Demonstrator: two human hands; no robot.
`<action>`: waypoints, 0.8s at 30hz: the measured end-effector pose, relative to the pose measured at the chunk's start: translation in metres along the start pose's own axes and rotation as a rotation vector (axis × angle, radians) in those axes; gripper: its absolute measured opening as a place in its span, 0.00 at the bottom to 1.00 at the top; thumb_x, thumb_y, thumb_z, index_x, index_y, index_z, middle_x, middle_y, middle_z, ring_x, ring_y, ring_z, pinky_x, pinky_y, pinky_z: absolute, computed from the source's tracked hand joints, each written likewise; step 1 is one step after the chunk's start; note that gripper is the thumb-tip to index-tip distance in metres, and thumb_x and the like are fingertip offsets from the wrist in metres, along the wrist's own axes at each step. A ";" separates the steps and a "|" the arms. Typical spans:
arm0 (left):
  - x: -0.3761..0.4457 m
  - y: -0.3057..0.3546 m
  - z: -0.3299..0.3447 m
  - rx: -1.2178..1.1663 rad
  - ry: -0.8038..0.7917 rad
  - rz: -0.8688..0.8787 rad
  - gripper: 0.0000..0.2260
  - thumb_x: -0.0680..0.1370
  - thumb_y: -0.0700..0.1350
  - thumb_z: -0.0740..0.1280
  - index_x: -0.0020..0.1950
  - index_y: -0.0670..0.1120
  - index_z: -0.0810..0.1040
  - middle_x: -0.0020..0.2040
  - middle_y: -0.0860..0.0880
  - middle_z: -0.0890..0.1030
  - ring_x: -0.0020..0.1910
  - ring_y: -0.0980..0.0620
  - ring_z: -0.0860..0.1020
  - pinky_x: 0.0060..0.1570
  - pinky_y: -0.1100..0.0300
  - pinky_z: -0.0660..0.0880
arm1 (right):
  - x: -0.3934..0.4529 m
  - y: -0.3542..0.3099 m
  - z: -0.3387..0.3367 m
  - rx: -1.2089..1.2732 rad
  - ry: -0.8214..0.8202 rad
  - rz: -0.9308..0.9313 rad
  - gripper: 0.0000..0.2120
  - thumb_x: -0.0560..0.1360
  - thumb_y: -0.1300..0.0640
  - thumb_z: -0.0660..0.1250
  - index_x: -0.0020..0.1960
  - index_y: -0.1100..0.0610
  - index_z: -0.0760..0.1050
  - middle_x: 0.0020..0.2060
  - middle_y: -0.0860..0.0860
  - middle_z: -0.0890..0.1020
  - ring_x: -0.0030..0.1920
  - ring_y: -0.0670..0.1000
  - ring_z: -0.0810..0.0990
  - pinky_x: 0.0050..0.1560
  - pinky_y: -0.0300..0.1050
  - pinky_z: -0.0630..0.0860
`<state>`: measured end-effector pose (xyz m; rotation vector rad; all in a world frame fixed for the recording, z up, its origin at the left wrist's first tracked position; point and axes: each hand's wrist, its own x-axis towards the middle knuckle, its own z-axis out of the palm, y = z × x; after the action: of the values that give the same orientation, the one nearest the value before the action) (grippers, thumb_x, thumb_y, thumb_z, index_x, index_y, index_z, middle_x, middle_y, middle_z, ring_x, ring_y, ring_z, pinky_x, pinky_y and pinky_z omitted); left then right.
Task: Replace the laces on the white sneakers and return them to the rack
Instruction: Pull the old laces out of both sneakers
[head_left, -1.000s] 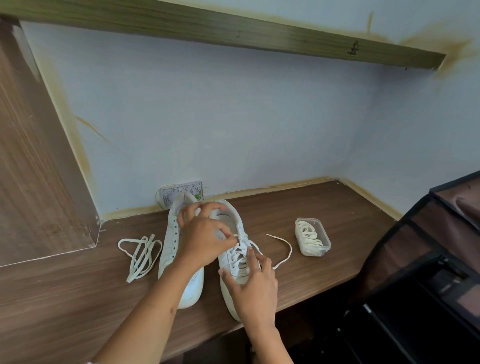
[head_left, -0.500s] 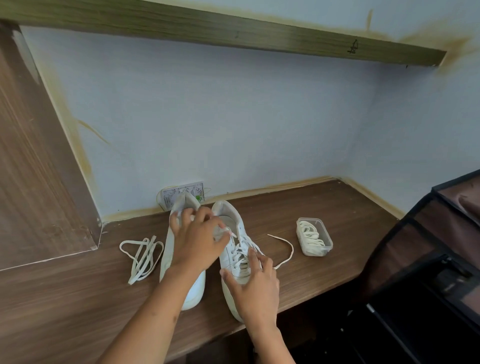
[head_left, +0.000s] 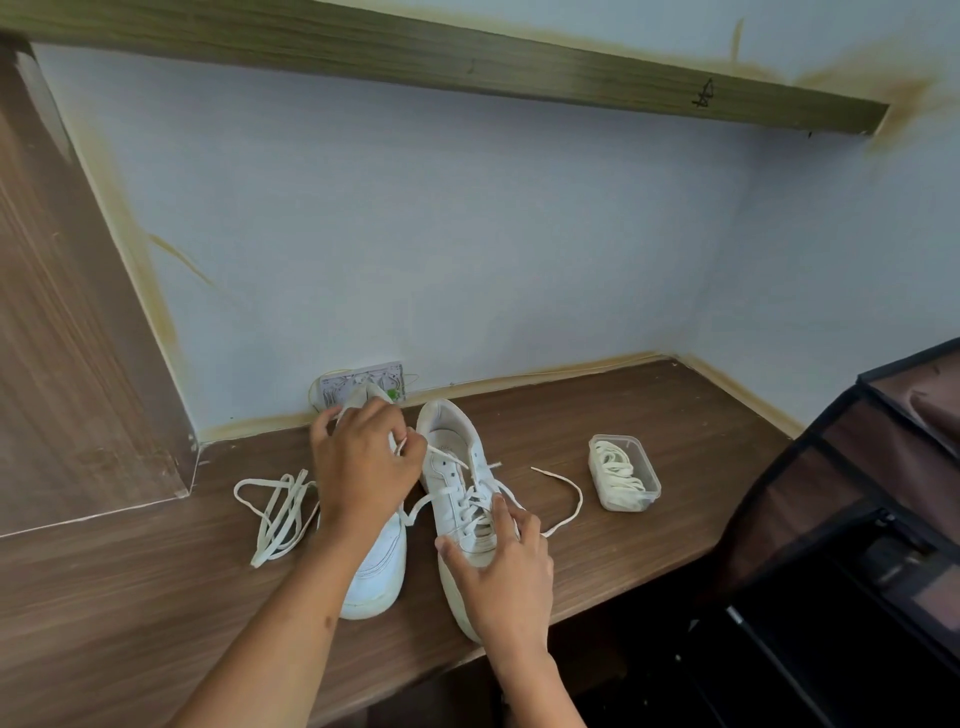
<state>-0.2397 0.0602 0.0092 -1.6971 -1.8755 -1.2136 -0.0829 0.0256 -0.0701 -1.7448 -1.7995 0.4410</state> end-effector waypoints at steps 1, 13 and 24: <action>0.000 -0.002 -0.002 0.018 0.029 0.009 0.07 0.69 0.43 0.66 0.31 0.47 0.70 0.32 0.55 0.72 0.31 0.51 0.73 0.56 0.50 0.68 | 0.000 0.000 0.000 0.002 0.001 0.000 0.39 0.72 0.28 0.60 0.77 0.46 0.58 0.70 0.47 0.64 0.71 0.48 0.63 0.70 0.46 0.62; 0.001 -0.017 -0.001 0.302 -0.035 0.025 0.07 0.65 0.34 0.72 0.39 0.43 0.79 0.44 0.47 0.78 0.34 0.45 0.75 0.47 0.50 0.67 | 0.002 0.000 -0.001 -0.005 -0.026 0.001 0.43 0.69 0.24 0.53 0.77 0.45 0.56 0.70 0.47 0.63 0.71 0.48 0.63 0.70 0.45 0.61; -0.001 -0.012 -0.020 0.265 -0.435 -0.095 0.18 0.65 0.39 0.74 0.49 0.58 0.76 0.59 0.56 0.70 0.57 0.49 0.71 0.57 0.53 0.62 | 0.003 -0.002 0.002 -0.005 -0.019 0.030 0.40 0.72 0.28 0.59 0.77 0.46 0.57 0.70 0.48 0.64 0.71 0.49 0.64 0.71 0.46 0.62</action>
<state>-0.2569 0.0451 0.0159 -1.8425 -2.2665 -0.6159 -0.0852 0.0289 -0.0702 -1.7790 -1.7908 0.4669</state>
